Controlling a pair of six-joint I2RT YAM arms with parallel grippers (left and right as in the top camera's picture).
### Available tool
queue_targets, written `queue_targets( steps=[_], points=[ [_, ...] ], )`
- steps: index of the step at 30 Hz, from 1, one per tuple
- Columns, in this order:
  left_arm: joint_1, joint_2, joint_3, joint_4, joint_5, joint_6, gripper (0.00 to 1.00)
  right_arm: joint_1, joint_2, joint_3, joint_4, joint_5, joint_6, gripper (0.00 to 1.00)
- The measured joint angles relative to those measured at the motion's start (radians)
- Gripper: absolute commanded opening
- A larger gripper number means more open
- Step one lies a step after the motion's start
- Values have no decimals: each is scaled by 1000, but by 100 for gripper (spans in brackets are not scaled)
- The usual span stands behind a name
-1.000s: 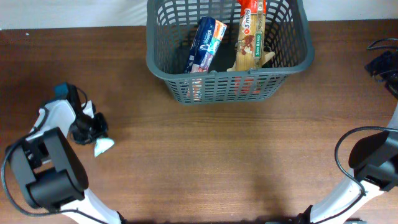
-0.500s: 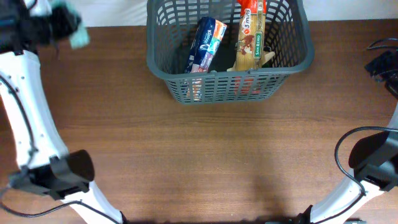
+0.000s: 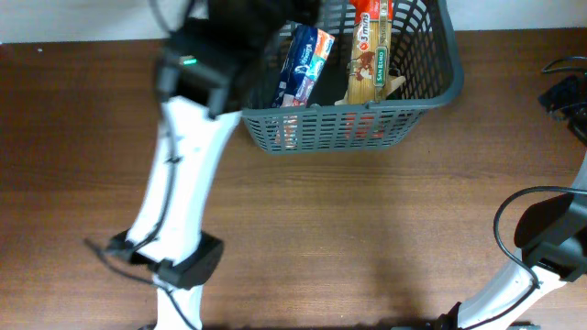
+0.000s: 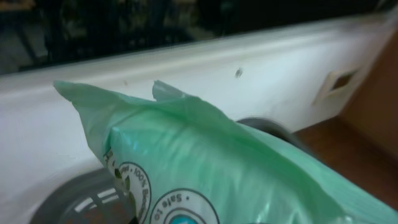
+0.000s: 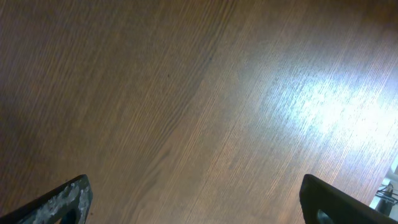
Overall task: Pack container
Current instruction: 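Lift the wipe pack with the left gripper over the basket, then lower the wipe pack into the basket and open the left gripper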
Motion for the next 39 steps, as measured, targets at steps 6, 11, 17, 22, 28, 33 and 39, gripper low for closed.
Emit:
queue_targets(
  steps=[6,11,17,22,28,33,39],
  points=[
    [-5,166,-1,-8,-91,12,2,0,0,0,0,0,0,99],
    [3,283,-5,-49,-116,12,2,0,0,0,0,0,0,99],
    [4,344,-6,-69,-121,12,2,0,0,0,0,0,0,99],
    [4,362,-6,-113,-125,11,14,0,0,0,0,0,0,99],
    [4,384,-6,-132,-126,7,37,0,0,0,0,0,0,99],
    [4,384,-6,-138,-118,3,66,0,0,0,0,0,0,99],
    [4,384,-6,-146,-110,0,99,0,0,0,0,0,0,99]
  ],
)
